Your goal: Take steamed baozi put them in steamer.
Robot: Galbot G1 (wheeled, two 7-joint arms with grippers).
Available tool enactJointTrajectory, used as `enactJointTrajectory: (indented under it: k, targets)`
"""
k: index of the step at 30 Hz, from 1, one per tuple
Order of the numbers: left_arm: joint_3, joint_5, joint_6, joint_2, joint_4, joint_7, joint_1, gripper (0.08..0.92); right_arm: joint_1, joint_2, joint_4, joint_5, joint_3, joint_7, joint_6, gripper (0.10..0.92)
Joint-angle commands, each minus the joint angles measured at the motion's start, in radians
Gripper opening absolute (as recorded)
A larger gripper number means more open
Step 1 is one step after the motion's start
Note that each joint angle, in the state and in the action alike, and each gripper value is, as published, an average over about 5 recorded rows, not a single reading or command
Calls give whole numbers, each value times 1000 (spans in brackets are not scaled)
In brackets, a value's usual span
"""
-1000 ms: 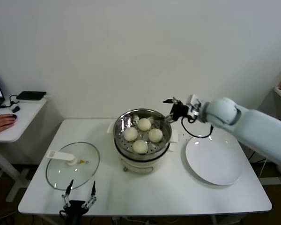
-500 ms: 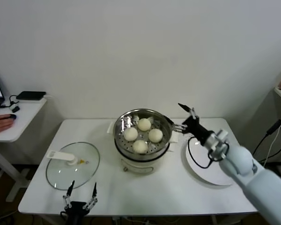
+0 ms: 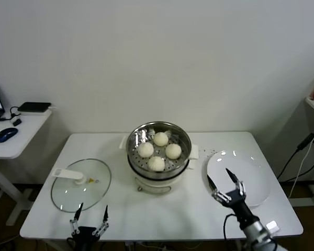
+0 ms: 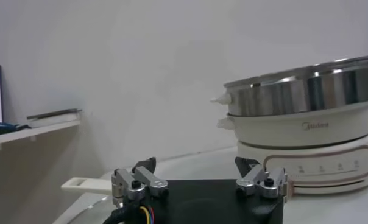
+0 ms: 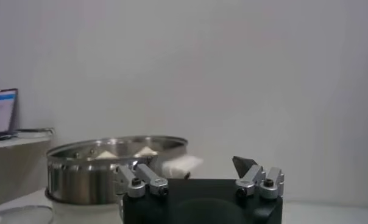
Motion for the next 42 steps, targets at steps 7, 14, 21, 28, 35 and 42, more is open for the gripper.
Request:
enactJointTrajectory:
  k: [7,14,21,28,35,42]
  targets:
    - [0,4,3,-24,-10,0,4,823,-164,168,12,-45,109,0,153,823]
    - [1,4,3,-25,-13,0,4,823,-168,175,8,-48,96,5,155,823]
    - [0,4,2,-26,-17,0,6,823,-172,170,8,-60,72,25,159,823]
    - [2,4,1,-26,-19,1,9,823,-171,166,3,-75,47,41,165,823]
    - [3,5,2,-27,-23,1,8,823,-168,162,0,-76,30,48,165,823]
    - [6,6,2,-28,-25,2,8,823,-167,158,3,-75,25,52,165,823]
